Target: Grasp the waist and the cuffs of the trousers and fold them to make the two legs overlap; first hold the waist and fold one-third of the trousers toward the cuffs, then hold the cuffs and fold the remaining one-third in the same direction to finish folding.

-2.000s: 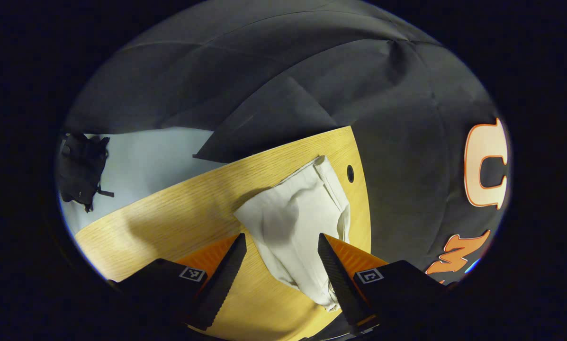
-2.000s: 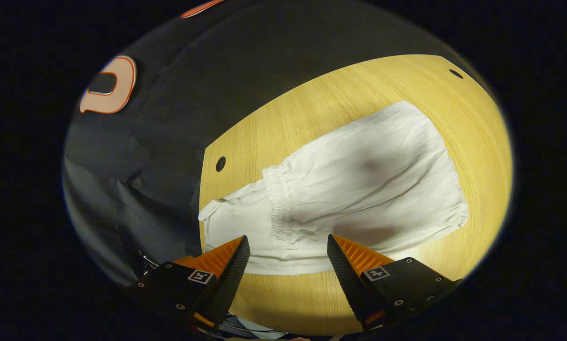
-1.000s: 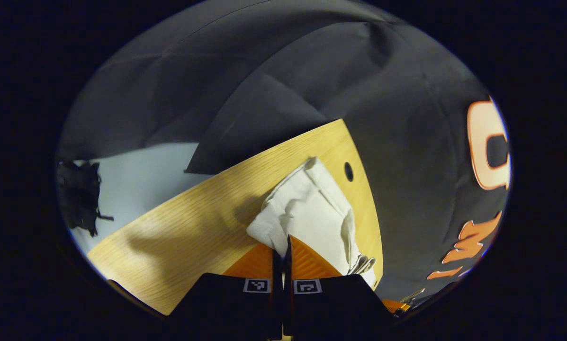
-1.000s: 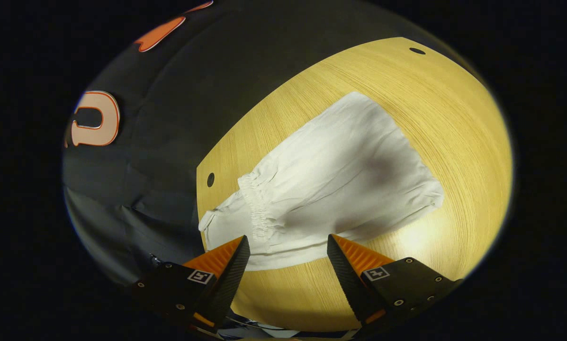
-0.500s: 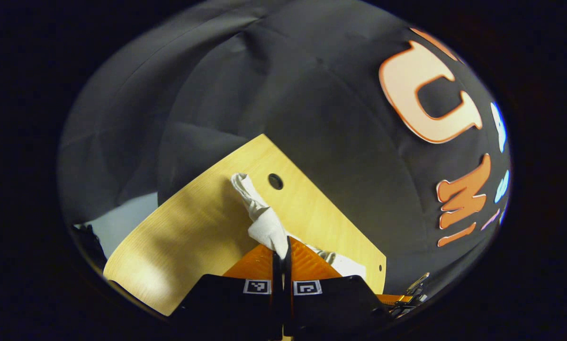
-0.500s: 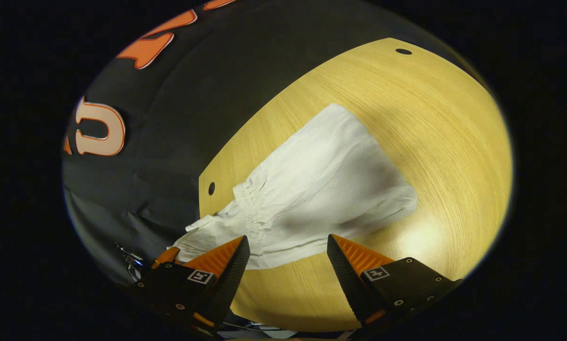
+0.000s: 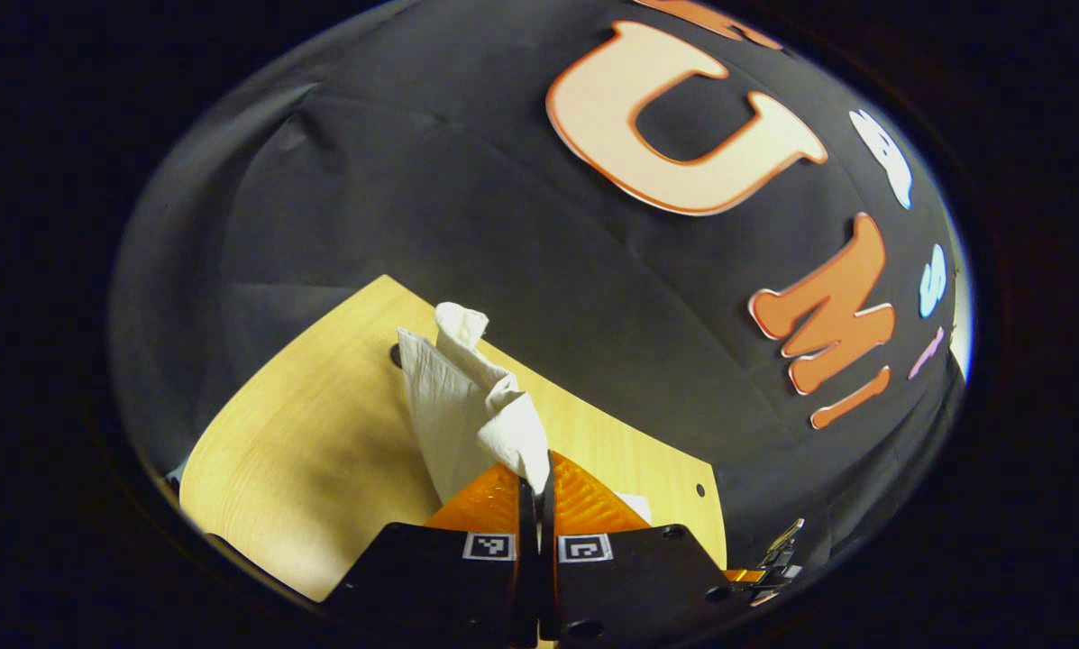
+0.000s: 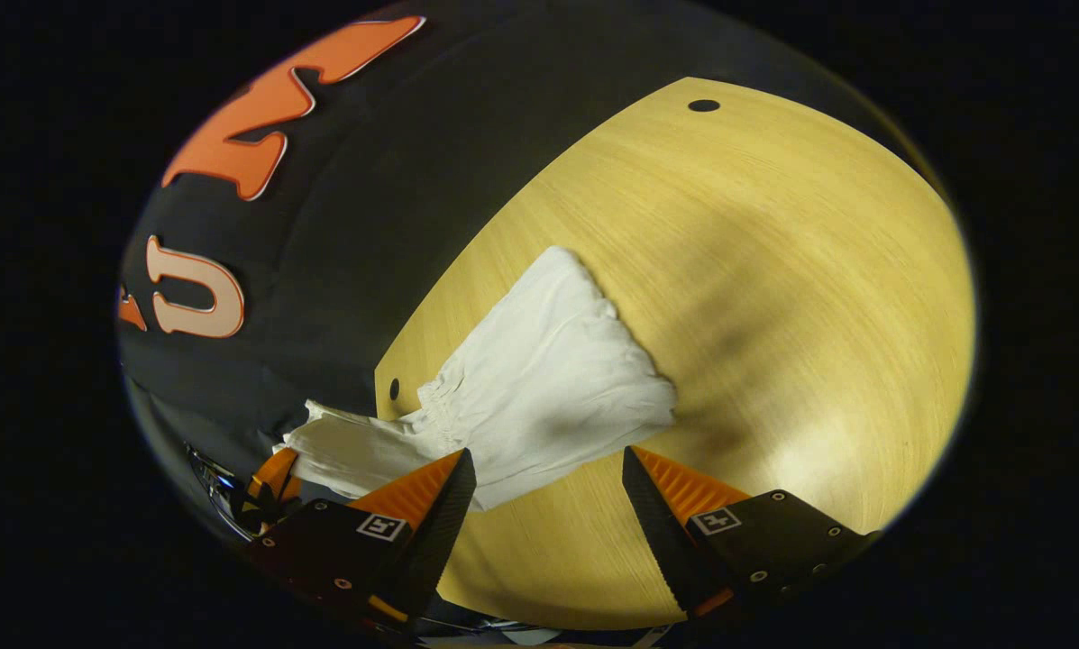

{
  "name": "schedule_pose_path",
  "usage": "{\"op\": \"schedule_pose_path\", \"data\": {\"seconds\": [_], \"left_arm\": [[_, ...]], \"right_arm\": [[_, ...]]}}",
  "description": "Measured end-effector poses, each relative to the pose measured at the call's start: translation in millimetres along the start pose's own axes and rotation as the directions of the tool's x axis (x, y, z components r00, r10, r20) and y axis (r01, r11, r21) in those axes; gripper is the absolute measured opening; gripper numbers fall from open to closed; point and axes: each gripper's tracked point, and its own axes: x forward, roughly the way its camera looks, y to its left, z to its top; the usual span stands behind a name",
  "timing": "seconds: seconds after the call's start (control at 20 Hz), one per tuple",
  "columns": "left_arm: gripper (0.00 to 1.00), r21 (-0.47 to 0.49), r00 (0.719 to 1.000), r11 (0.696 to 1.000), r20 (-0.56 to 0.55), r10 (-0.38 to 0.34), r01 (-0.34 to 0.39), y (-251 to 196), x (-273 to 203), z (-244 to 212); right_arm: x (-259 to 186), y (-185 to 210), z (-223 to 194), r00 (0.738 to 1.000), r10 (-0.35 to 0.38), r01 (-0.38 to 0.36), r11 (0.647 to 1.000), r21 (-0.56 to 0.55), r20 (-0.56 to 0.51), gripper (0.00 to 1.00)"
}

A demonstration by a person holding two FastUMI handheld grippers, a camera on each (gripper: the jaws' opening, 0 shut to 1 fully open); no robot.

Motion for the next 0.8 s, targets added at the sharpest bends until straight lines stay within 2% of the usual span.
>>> {"op": "schedule_pose_path", "data": {"seconds": [0.15, 0.5, 0.65, 0.8], "left_arm": [[0.05, 0.031, 0.999, 0.999, -0.028, -0.040, 0.041, -46.7, 12.6, -17.3], [0.04, 0.081, 0.984, 0.989, -0.140, -0.110, 0.122, -142.5, 65.8, -91.5], [0.04, 0.125, 0.972, 0.984, -0.212, -0.100, 0.128, -173.1, 95.9, -141.2], [0.06, 0.148, 0.951, 0.981, -0.300, -0.076, 0.125, -185.7, 121.0, -193.0]], "right_arm": [[-18.2, -26.4, 12.7, 1.000, -0.003, 0.003, 1.000, 0.028, 0.016, 0.98], [-61.7, -96.6, 44.0, 0.998, -0.027, 0.021, 0.995, 0.099, 0.059, 0.98], [-79.1, -129.1, 52.9, 0.997, -0.048, 0.039, 0.991, 0.125, 0.066, 1.00], [-87.5, -159.8, 55.8, 0.996, -0.068, 0.058, 0.987, 0.152, 0.064, 0.98]]}}
